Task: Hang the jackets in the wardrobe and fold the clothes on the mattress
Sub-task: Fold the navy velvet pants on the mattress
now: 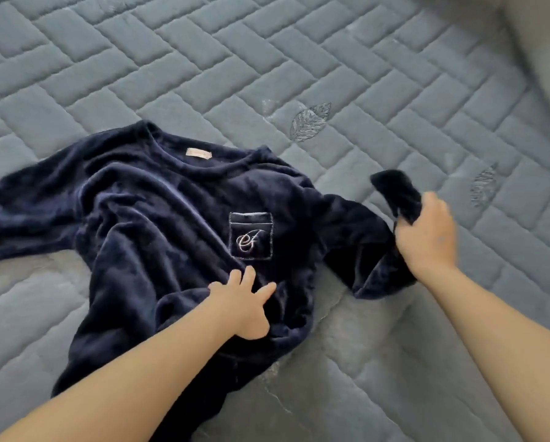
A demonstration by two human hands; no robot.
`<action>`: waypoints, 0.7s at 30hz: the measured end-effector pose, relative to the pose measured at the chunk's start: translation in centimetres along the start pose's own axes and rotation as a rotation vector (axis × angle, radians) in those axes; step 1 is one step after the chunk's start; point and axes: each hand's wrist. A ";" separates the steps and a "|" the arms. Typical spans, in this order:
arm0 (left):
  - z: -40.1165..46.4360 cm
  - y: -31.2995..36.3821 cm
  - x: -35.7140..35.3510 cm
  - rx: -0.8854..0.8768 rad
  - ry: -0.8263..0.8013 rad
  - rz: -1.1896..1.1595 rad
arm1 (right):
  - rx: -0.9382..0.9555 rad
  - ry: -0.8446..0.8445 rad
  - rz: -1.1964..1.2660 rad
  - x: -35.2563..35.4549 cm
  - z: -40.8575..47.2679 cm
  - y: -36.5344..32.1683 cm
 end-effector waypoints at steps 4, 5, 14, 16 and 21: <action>-0.4 0.4 7.2 0.041 0.067 -0.212 | -0.340 0.183 0.005 4.7 0.1 8.8; 0.5 0.5 9.2 0.074 0.200 -0.365 | -0.528 0.160 0.036 4.9 -0.5 10.5; 9.3 7.4 15.9 0.089 0.706 -0.277 | -1.201 -0.185 0.625 1.4 -3.5 13.3; 10.4 9.3 14.5 0.033 0.560 -0.092 | -1.072 -0.073 0.544 0.4 -3.7 14.8; 8.3 10.1 13.2 -0.077 0.882 -0.340 | -0.943 0.192 0.795 4.9 0.6 16.3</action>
Point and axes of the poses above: each hand's wrist, its own z-axis towards the middle knuckle, its own x-axis out of the back of the hand, y = z × x, and after that the axes turned 10 degrees about x, right-handed
